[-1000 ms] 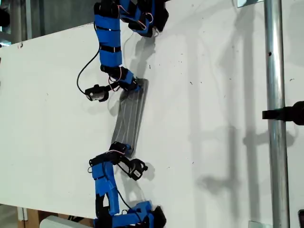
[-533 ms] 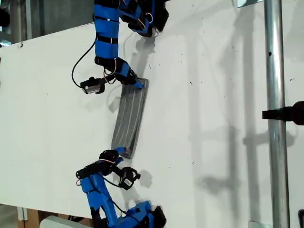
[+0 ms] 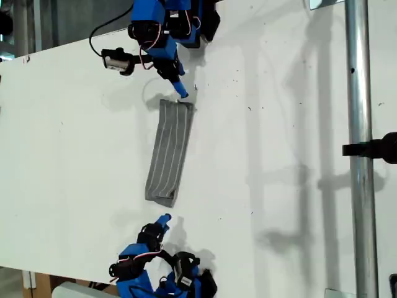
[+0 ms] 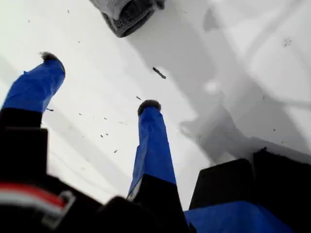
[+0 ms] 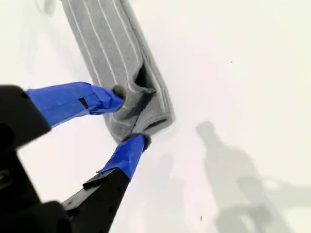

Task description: Grasp corners of a towel and fold twice.

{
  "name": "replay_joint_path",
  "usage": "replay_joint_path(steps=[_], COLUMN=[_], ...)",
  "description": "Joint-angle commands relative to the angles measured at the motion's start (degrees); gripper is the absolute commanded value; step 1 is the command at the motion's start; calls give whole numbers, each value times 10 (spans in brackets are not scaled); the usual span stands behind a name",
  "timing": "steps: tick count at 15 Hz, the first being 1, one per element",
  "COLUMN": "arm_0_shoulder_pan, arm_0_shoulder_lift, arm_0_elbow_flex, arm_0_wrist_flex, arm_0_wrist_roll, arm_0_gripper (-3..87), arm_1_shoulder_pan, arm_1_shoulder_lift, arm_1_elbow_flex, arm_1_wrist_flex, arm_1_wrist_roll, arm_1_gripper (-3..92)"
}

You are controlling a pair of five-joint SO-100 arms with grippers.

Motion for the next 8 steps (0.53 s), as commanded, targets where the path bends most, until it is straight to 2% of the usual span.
replay_joint_path(steps=[1,3,4,5,6,7,8], arm_0_shoulder_pan=[104,179,203,211,214,222,227], arm_0_shoulder_lift=[171,372,493,640,761,755,751], arm_0_elbow_flex=[174,373,456,537,606,631,647], arm_0_wrist_flex=[-102,-214,-229,-207,-149,-160,-166], arm_0_wrist_roll=[-85,-178,-216,-237,-271,-270,-272], arm_0_gripper=[20,-21,-27,-27,-28,-28,-28], arm_1_shoulder_pan=[-62,-115,-134,-148,-152,-146,-120], arm_1_shoulder_lift=[161,190,181,183,193,202,207], arm_1_elbow_flex=[72,89,96,105,112,117,122], arm_1_wrist_flex=[-6,-4,-7,-11,-11,-13,-15], arm_1_wrist_roll=[98,172,201,223,234,243,231], arm_1_gripper=[326,279,266,228,191,187,239])
